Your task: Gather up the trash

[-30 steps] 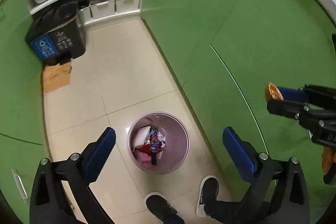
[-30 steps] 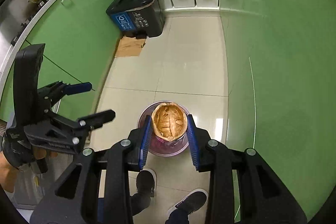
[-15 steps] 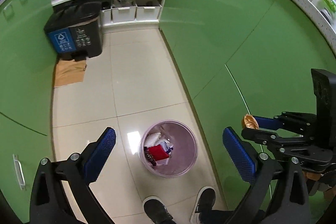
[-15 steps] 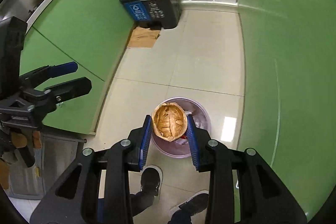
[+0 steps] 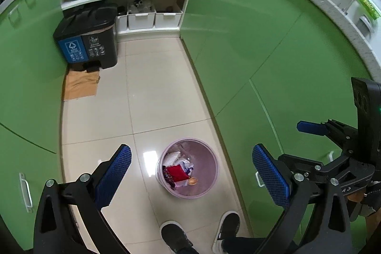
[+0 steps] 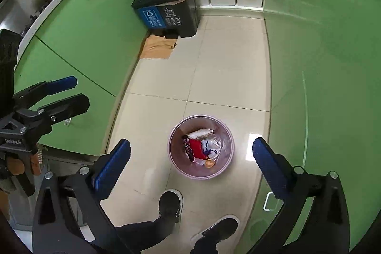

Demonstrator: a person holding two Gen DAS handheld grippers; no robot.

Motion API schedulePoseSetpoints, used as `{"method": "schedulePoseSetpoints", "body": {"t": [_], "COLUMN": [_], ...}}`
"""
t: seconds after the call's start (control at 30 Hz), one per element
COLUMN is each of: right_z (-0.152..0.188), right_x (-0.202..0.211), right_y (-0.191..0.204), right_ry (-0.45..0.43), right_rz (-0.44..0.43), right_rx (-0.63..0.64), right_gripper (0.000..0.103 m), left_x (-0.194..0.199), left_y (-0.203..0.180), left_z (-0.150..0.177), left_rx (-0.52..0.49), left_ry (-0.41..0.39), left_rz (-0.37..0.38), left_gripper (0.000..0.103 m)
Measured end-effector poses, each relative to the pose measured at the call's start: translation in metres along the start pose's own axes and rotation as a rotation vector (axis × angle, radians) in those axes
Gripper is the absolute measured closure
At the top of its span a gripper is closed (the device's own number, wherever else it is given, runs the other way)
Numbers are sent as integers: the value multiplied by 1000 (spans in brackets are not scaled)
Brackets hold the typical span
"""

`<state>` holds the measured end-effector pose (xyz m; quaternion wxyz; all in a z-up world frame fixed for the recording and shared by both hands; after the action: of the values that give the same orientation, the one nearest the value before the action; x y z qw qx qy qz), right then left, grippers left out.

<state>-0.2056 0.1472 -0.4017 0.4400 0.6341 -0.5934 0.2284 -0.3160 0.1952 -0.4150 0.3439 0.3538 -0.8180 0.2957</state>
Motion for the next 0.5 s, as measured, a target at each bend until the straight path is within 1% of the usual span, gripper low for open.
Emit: {"method": "schedulePoseSetpoints", "body": {"t": [0.17,0.37,0.5], "right_z": [-16,-49,-69], "right_x": [49,137,202], "right_y": [4,4,-9], "right_ry": [-8,-42,-84], "right_rz": [18,58,92], "right_rx": [-31,-65,-93], "right_gripper": [3,3,3], "left_x": [37,92,128], "left_y": [-27,-71,-111], "left_z": [-22,-61,-91], "left_rx": [-23,-63,-109], "left_ry": [14,22,11], "left_rz": [28,66,105], "left_gripper": [6,6,6]}}
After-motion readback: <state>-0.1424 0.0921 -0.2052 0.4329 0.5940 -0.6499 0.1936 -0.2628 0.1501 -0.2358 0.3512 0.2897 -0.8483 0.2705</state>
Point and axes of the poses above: each gripper's, at about its wrist camera, not at the fingertips, and x roughly against the way its jaws point, y to its left, z to its underside, the point moved 9 cm from there along -x, roughly the way its jaws point, and after that the axes turned 9 degrees about -y, right-handed, at the moved point
